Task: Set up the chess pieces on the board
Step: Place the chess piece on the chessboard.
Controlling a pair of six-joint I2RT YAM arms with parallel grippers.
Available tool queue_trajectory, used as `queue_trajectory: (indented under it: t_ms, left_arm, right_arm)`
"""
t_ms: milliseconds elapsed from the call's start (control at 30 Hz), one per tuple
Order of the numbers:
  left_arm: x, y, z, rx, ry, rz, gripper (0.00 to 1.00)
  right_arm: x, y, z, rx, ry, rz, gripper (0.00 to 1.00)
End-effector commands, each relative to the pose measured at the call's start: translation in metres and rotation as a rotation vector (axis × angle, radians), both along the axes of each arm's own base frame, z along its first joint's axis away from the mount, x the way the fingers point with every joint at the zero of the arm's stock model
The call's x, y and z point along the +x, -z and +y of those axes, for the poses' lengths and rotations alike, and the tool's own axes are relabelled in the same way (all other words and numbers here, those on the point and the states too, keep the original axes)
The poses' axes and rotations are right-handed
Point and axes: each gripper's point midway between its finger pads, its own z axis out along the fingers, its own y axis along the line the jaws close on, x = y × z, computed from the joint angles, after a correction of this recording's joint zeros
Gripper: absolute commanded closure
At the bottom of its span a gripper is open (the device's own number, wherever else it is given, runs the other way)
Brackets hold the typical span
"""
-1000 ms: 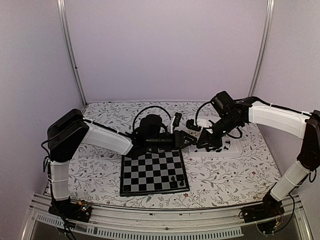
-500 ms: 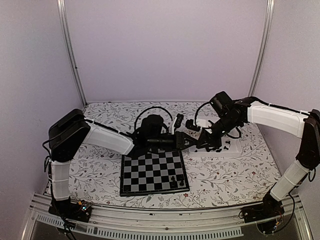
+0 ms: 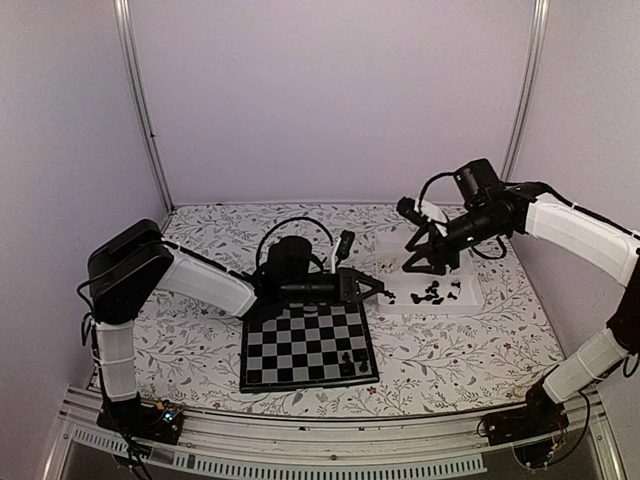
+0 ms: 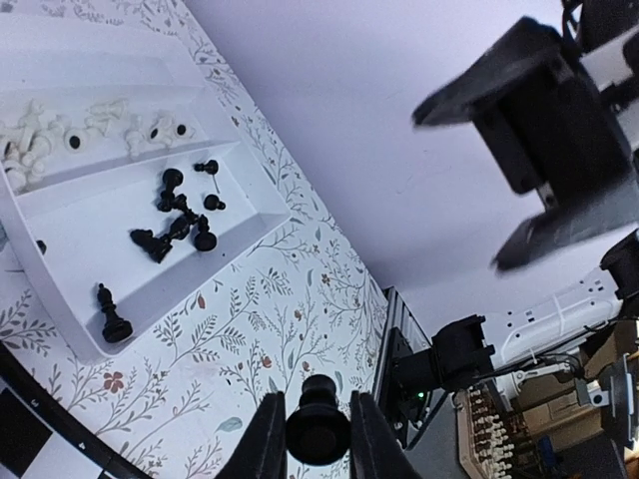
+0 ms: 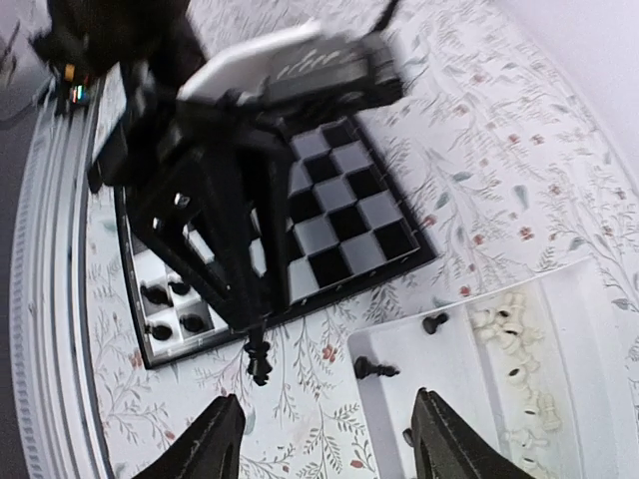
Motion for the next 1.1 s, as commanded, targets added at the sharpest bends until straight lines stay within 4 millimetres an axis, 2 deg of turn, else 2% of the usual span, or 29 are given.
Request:
queue_trajectory:
  t_ms: [0,133,267,433,600,700,900,1067]
  left_arm:
    - [0.008,-0.069,0.017,-0.179,-0.053,-0.181,0.84]
    - [0.010,-0.094,0.022,-0.283,-0.087,-0.258,0.84]
    - [0.015,-0.112,0.019,-0.348,-0.108,-0.298,0.85]
    - [0.021,-0.125,0.014,-0.398,-0.119,-0.307,0.84]
    - [0.023,-0.128,0.006,-0.415,-0.105,-0.297,0.85]
    - [0.023,-0.127,0.001,-0.410,-0.092,-0.292,0.84]
    - [0.023,-0.127,-0.001,-0.412,-0.092,-0.291,0.85]
    - [0.024,-0.124,-0.001,-0.407,-0.100,-0.285,0.85]
  right_arm:
    - [0.013,-0.104,-0.014,0.391,0.081,-0.046,0.38]
    - [0.001,-0.110,-0.013,0.544,0.099,0.127,0.38]
    - [0.000,-0.104,-0.007,0.594,0.112,0.286,0.35]
    - [0.007,-0.090,0.001,0.609,0.131,0.441,0.32]
    - [-0.001,-0.079,0.012,0.622,0.086,0.521,0.32]
    - [-0.009,-0.084,0.021,0.627,0.039,0.529,0.35]
    - [-0.013,-0.084,0.027,0.630,0.011,0.545,0.51]
    - [-0.013,-0.082,0.028,0.636,0.005,0.560,0.71]
